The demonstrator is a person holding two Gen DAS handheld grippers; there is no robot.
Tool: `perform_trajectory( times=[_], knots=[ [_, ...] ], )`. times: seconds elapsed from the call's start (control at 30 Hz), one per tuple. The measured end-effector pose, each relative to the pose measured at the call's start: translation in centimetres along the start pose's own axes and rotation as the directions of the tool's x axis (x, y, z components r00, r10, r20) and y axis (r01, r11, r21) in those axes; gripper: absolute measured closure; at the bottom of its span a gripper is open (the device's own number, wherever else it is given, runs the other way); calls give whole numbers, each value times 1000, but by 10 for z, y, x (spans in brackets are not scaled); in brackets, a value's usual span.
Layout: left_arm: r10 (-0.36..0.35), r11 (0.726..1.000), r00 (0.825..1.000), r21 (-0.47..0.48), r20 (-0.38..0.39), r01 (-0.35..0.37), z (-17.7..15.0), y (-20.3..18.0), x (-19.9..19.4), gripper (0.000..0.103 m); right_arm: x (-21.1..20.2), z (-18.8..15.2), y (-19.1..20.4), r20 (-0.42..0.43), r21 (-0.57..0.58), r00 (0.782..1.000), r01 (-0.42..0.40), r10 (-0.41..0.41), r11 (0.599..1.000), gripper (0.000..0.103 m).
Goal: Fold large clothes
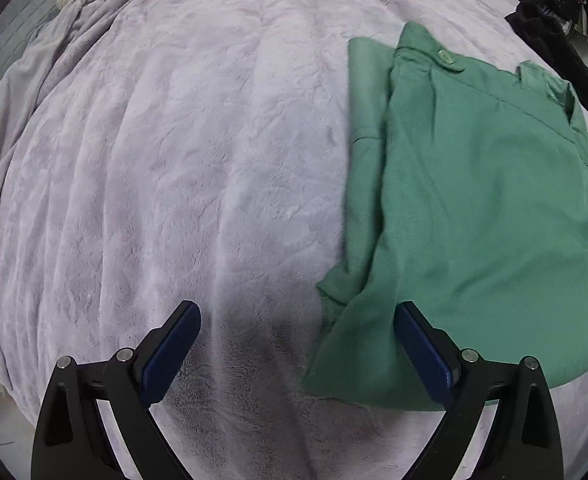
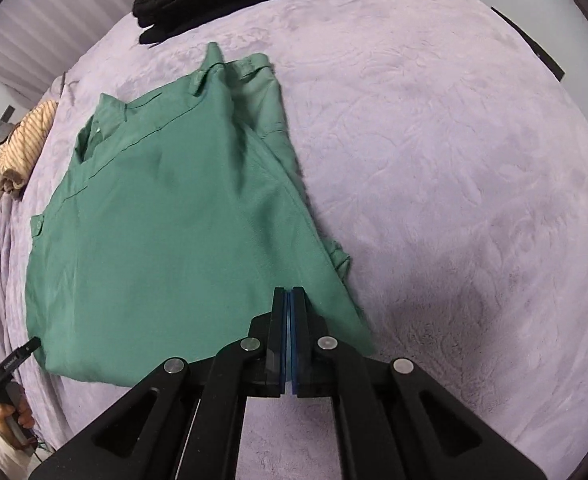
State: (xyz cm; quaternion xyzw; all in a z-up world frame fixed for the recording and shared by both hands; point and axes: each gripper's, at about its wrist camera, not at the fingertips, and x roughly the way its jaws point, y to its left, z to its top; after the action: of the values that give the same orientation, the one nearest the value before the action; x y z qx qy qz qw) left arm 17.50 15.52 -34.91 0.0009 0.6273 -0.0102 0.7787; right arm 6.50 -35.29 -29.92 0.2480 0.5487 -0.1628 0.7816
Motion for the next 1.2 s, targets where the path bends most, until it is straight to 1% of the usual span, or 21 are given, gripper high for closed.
perform_trajectory(
  times=[0.03,0.1,0.17,0.27,0.37,0.4,0.47,0.5,0.67,0.7,0.73,0.77,0.8,0.83,0.9,1.0,1.07,1.13,1.2],
  knots=[
    [-8,1000,1000,-21,-20,8,-3,5,8,4,9,0,-10,-19,46,1000,-21,22,999,103],
    [-24,998,998,-59,-51,21,-8,15,18,4,25,-2,-29,-51,147,994,-84,93,986,103],
    [-33,996,998,-85,-50,28,-14,25,14,4,27,-2,-32,-44,195,991,-114,125,974,103],
    [0,995,999,-97,-51,-5,-22,42,7,4,14,-7,-31,-36,201,992,-110,119,973,103],
    [70,990,994,-120,-82,-79,-31,63,7,4,5,-13,-33,-44,222,994,-87,99,971,103],
    [67,988,994,-132,-90,-78,-35,72,6,4,1,-17,-34,-48,235,995,-79,93,969,100],
    [53,988,995,-140,-89,-65,-44,80,-1,4,-4,-23,-34,-64,253,993,-83,102,964,100],
    [52,990,995,-126,-85,-62,-49,80,-8,4,-8,-27,-31,-75,257,991,-92,115,962,99],
    [7,999,998,-47,-58,-9,-65,56,-40,4,-16,-44,2,-104,235,980,-139,167,962,98],
    [2,999,999,-37,-53,-4,-66,49,-47,4,-16,-49,11,-117,232,976,-151,182,961,93],
    [-7,1000,999,-30,-51,6,-72,45,-54,4,-16,-53,19,-124,228,974,-160,191,960,79],
    [-22,999,999,-27,-50,20,-75,39,-59,4,-16,-56,28,-130,222,971,-169,201,960,68],
    [-35,999,998,-25,-50,33,-71,29,-62,4,-17,-61,38,-135,214,969,-174,205,961,46],
    [-40,999,998,-24,-47,39,-73,25,-67,4,-18,-64,46,-136,205,969,-178,208,962,41],
    [-34,999,999,-20,-30,33,-73,14,-79,4,-17,-70,64,-153,183,962,-196,224,964,41],
    [-32,999,999,-17,-2,32,-78,11,-91,3,-18,-78,88,-173,162,954,-217,244,963,41],
    [-31,999,1000,-17,-1,31,-79,6,-97,1,-19,-81,102,-180,142,953,-221,245,965,40],
    [-32,999,999,-7,4,32,-78,13,-97,1,-21,-83,111,-176,133,951,-232,253,964,31],
    [-51,999,999,-6,6,51,-77,17,-99,1,-24,-85,121,-171,130,949,-246,266,961,26]
  ],
)
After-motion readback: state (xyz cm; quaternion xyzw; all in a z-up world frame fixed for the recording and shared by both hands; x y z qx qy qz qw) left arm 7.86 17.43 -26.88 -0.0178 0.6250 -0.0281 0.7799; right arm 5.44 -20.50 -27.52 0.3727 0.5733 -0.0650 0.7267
